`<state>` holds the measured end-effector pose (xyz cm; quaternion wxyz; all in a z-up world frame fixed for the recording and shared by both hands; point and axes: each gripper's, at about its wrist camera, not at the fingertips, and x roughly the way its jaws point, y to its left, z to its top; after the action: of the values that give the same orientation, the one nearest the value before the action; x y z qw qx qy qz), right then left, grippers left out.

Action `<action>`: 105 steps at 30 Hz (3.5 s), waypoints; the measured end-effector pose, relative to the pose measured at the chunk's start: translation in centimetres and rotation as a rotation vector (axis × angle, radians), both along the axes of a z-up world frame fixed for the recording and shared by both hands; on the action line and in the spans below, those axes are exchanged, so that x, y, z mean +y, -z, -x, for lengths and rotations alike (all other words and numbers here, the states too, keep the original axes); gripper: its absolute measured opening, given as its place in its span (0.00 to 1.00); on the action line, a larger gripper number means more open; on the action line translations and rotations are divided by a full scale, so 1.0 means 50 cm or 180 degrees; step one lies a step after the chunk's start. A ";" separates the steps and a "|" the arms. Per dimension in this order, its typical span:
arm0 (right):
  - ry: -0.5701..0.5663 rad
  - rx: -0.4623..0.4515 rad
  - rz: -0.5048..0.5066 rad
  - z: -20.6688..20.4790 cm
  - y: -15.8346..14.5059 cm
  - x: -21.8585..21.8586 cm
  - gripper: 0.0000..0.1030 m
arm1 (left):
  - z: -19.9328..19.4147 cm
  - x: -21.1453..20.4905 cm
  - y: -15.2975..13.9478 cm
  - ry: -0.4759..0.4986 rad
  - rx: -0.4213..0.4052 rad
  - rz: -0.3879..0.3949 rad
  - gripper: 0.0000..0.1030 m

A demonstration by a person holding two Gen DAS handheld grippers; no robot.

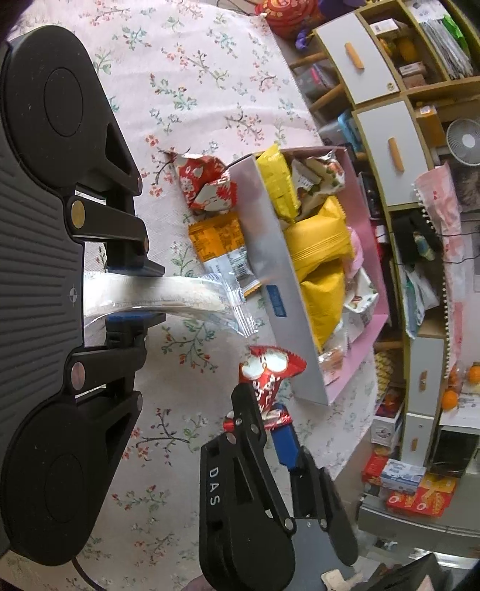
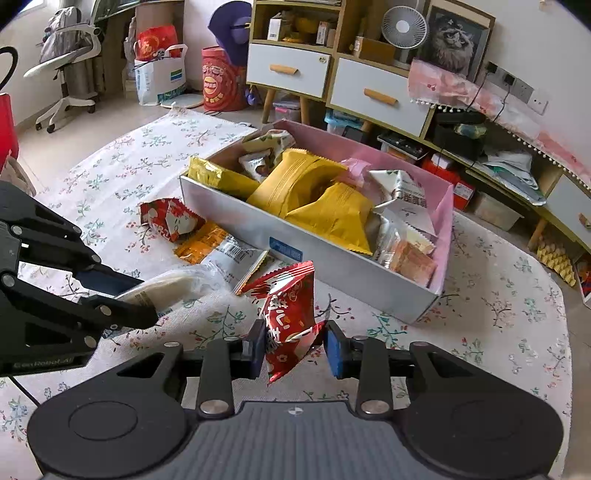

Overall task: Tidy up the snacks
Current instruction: 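Carry the clear pack and red wrapper into the pink box and open both tools, then grasp the red-and-white candy wrapper with the left tool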

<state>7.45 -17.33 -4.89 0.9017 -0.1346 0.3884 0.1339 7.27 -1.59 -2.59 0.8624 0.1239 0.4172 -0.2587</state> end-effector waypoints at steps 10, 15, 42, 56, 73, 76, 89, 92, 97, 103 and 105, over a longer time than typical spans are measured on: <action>0.0276 -0.0159 -0.0324 -0.009 -0.057 -0.052 0.13 | -0.013 0.025 -0.056 -0.0297 -0.0131 0.0239 0.15; 0.0398 -0.0312 -0.0457 -0.040 -0.071 -0.074 0.13 | -0.055 0.022 -0.088 -0.0507 -0.0288 0.0258 0.15; 0.0880 -0.0383 -0.1079 -0.132 -0.024 -0.114 0.33 | -0.277 -0.014 -0.056 -0.0948 -0.0369 0.0258 0.32; 0.0819 -0.0407 -0.0933 -0.099 -0.059 -0.097 0.69 | -0.183 0.017 -0.094 -0.0784 -0.0495 0.0143 0.84; 0.0415 -0.0250 -0.0568 -0.039 -0.026 -0.026 0.80 | -0.143 0.107 0.016 -0.0988 -0.0139 0.0460 0.82; 0.0304 -0.0166 -0.0453 -0.039 -0.008 -0.008 0.80 | -0.152 0.101 0.029 -0.0933 -0.0107 0.0440 0.81; 0.0333 0.0015 -0.0460 -0.067 0.030 0.044 0.80 | -0.169 0.106 0.038 -0.0818 0.0081 0.0401 0.31; 0.0372 0.0075 -0.0486 -0.073 0.037 0.054 0.80 | -0.165 0.122 0.035 -0.0838 0.0079 0.0339 0.31; 0.0383 0.0107 -0.0469 -0.078 0.046 0.083 0.80 | -0.158 0.161 0.031 -0.0857 0.0053 0.0286 0.31; 0.0624 0.0208 -0.0679 -0.097 0.065 0.115 0.80 | -0.142 0.201 0.035 -0.0842 0.0060 0.0180 0.31; 0.0746 0.0186 -0.0748 -0.104 0.070 0.125 0.82 | -0.139 0.208 0.035 -0.0828 0.0060 0.0165 0.31</action>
<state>12.63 -11.07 -8.42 0.9090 0.0220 0.4092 0.0761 14.22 8.83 -4.36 0.8876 0.0440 0.4310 -0.1566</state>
